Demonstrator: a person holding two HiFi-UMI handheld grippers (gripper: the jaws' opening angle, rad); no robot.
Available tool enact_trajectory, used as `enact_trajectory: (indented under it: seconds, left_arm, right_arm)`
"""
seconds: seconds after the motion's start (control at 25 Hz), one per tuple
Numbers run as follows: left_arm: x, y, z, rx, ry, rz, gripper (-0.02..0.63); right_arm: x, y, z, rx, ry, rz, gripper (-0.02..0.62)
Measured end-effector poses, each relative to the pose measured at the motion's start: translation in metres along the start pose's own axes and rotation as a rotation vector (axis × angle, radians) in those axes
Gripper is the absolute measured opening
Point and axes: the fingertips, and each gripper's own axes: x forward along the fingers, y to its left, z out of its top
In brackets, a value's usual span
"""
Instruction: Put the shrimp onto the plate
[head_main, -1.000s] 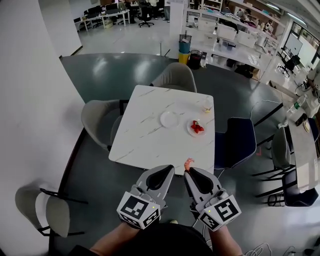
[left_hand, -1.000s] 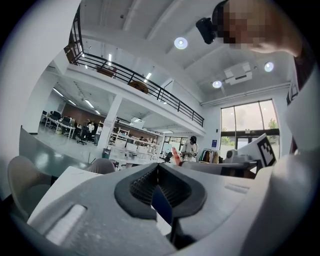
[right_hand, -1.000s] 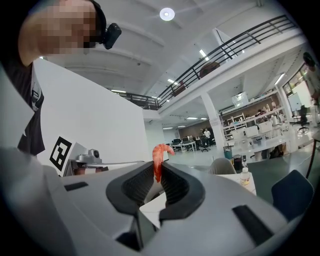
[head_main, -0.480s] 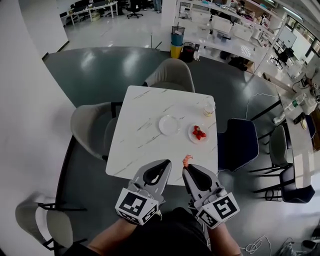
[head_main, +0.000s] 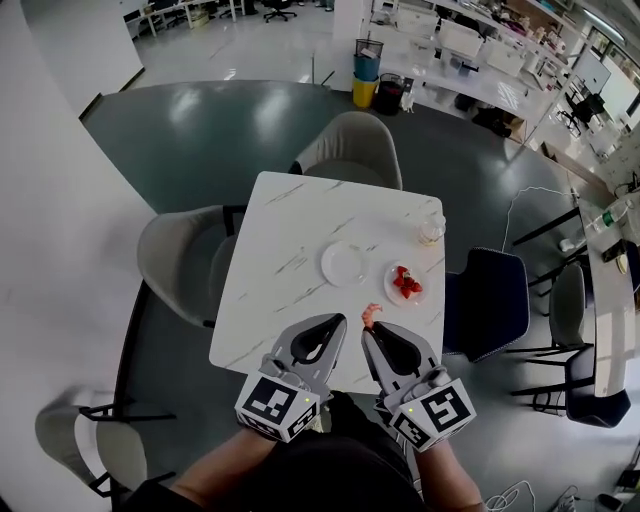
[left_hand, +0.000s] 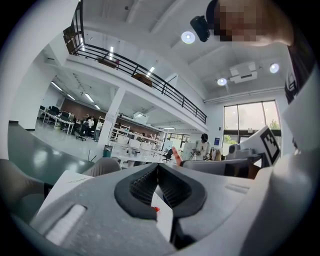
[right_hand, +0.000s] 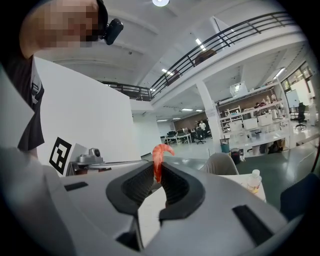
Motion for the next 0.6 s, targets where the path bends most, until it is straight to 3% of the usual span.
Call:
enact_trajectory:
  seconds: [0.24,0.6]
  left_arm:
    - [0.045,0.038,-0.005,0.012,-0.010,0.070,0.009]
    - [0.094,0.095,-0.055,0.022,0.022,0.135,0.009]
  right_arm:
    - [0.040,-0.047,-0.005,-0.032,0.045,0.036,0.048]
    - [0.106,-0.100,-0.071,-0.069,0.195,0.047,0.048]
